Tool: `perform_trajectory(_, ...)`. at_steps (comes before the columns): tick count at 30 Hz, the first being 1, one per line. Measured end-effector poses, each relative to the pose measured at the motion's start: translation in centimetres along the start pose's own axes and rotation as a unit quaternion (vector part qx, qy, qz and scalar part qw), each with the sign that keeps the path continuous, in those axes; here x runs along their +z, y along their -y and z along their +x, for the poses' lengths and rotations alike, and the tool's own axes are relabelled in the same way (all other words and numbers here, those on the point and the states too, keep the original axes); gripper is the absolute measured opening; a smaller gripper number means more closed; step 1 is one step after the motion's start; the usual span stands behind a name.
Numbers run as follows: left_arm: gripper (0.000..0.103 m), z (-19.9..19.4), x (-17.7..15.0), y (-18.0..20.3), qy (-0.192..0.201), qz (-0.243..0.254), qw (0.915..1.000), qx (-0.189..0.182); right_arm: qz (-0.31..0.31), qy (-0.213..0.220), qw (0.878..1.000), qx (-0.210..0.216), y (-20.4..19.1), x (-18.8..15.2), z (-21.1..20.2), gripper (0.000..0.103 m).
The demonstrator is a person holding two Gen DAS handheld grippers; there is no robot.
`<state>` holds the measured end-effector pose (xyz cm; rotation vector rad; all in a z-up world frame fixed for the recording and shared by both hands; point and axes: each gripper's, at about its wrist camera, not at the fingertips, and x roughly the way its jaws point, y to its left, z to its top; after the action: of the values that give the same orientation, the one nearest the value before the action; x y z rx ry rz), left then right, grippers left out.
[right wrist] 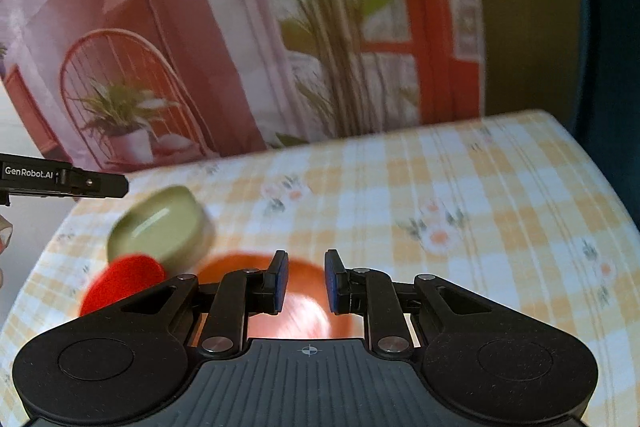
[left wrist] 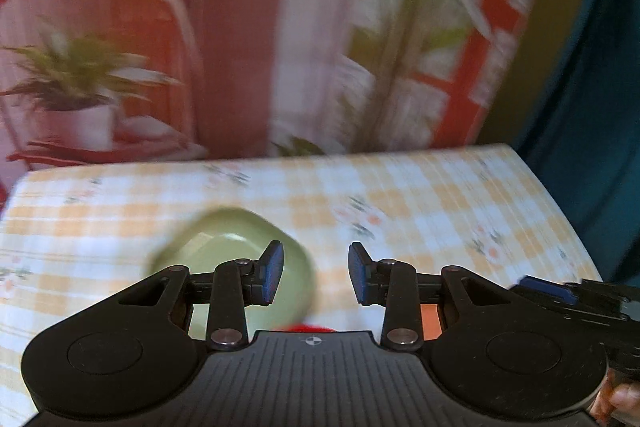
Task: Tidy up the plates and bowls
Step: 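Move the left gripper to the green plate rim and close it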
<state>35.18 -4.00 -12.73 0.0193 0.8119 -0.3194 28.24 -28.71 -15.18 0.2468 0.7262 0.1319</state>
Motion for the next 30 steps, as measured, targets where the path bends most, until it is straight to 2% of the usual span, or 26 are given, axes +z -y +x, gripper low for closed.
perform_trajectory(4, 0.037, -0.3, 1.0, -4.1, 0.008, -0.044, 0.9984, 0.034, -0.025, 0.008, 0.999, 0.020, -2.3, 2.1, 2.1, 0.018)
perform_trajectory(10, 0.037, 1.4, 0.0, -8.3, -0.010, -0.087, 0.9942, 0.063, -0.035, -0.017, 0.998, 0.052, -5.2, 3.8, 6.6, 0.018)
perform_trajectory(19, 0.037, 4.8, -3.5, -10.9, -0.056, -0.131, 0.9887, 0.048, -0.056, -0.075, 0.993, 0.073, -8.9, 3.5, 13.2, 0.018)
perform_trajectory(26, 0.037, 5.8, -5.3, -11.3, -0.069, -0.144, 0.9868, 0.029, -0.078, -0.100, 0.990, 0.067, -10.3, 3.2, 16.3, 0.018)
perform_trajectory(28, 0.035, 6.1, -5.6, -11.5, -0.071, -0.151, 0.9856, 0.028, -0.079, -0.108, 0.989, 0.066, -10.3, 3.1, 17.0, 0.018)
perform_trajectory(30, 0.024, 6.3, -5.9, -11.7, -0.073, -0.157, 0.9846, 0.025, -0.084, -0.113, 0.988, 0.064, -10.5, 2.9, 17.6, 0.018)
